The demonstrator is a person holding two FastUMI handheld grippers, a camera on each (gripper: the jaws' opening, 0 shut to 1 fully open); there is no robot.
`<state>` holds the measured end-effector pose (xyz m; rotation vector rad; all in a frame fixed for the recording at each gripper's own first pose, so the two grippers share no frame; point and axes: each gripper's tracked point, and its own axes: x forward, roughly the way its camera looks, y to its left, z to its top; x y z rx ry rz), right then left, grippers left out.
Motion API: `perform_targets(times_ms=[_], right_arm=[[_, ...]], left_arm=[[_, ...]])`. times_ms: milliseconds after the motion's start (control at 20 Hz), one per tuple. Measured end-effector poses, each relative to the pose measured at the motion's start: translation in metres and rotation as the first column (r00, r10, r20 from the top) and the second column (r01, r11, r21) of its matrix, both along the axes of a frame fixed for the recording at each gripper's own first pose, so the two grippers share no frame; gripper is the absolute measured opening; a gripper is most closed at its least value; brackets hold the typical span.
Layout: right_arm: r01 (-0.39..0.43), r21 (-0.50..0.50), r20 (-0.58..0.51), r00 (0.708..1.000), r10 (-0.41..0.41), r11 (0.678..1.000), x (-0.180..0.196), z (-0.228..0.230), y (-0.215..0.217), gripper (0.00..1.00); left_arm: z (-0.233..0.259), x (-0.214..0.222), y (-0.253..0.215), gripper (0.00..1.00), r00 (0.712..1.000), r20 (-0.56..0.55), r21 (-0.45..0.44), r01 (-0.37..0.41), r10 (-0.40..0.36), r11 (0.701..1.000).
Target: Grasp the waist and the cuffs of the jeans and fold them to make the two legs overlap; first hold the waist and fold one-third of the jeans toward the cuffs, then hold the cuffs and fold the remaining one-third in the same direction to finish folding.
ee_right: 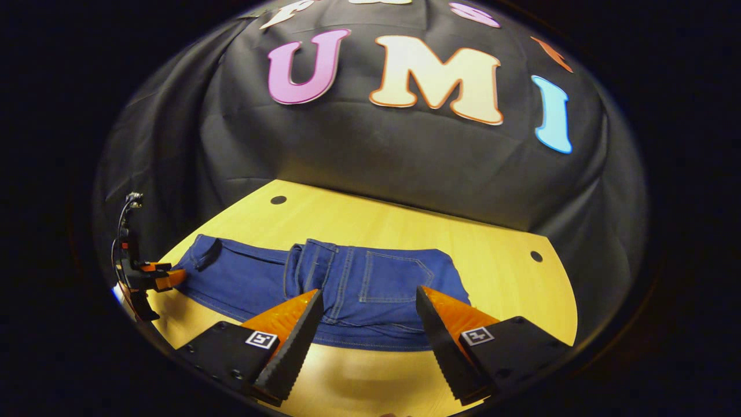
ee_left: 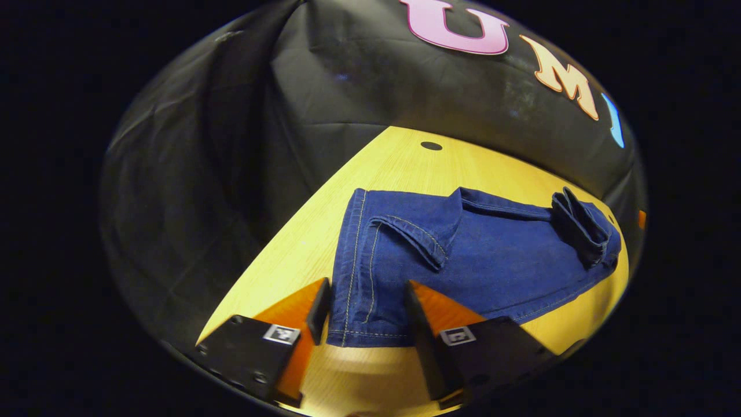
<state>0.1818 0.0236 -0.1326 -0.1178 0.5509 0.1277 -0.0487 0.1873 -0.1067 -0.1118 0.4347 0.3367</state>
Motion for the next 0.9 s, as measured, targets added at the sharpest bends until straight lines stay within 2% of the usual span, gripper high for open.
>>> perform_targets(times_ms=[50,150,250,350,400,600,800,900], right_arm=[[0.019,0.002,-0.003,1.0,-0.019,1.0,-0.003,-0.001,-0.008,0.99],[0.047,0.005,-0.003,0.999,-0.047,0.999,-0.008,-0.001,-0.02,0.99],[0.064,0.015,-0.006,0.998,-0.064,0.998,-0.012,0.0,-0.027,0.99],[0.077,0.008,-0.002,0.997,-0.077,0.997,-0.014,0.001,-0.034,0.99],[0.082,0.005,0.002,0.997,-0.082,0.997,-0.015,0.002,-0.036,0.99],[0.125,0.005,0.017,0.992,-0.125,0.992,-0.026,0.008,-0.051,0.99],[0.17,0.023,0.034,0.985,-0.171,0.985,-0.036,0.015,-0.076,0.99],[0.189,0.03,0.035,0.981,-0.191,0.981,-0.04,0.018,-0.096,0.99]], left_arm=[[-0.003,0.002,0.0,0.69,1.0,-0.006,0.009,0.009,-0.009,1.0],[0.0,0.003,-0.007,0.67,1.0,0.005,-0.009,0.029,-0.029,1.0],[0.001,0.005,-0.017,0.48,0.998,0.025,-0.033,0.059,-0.058,0.998],[0.002,0.009,-0.023,0.14,0.998,0.038,-0.047,0.05,-0.048,0.998],[0.001,0.01,-0.023,0.04,0.998,0.044,-0.053,0.043,-0.041,0.998],[0.006,0.007,-0.024,0.0,0.997,0.031,-0.102,0.072,-0.069,0.992],[0.052,0.007,-0.032,0.0,0.991,0.104,-0.166,0.106,-0.089,0.98],[0.077,0.011,-0.05,0.0,0.984,0.136,-0.171,0.137,-0.114,0.976]])
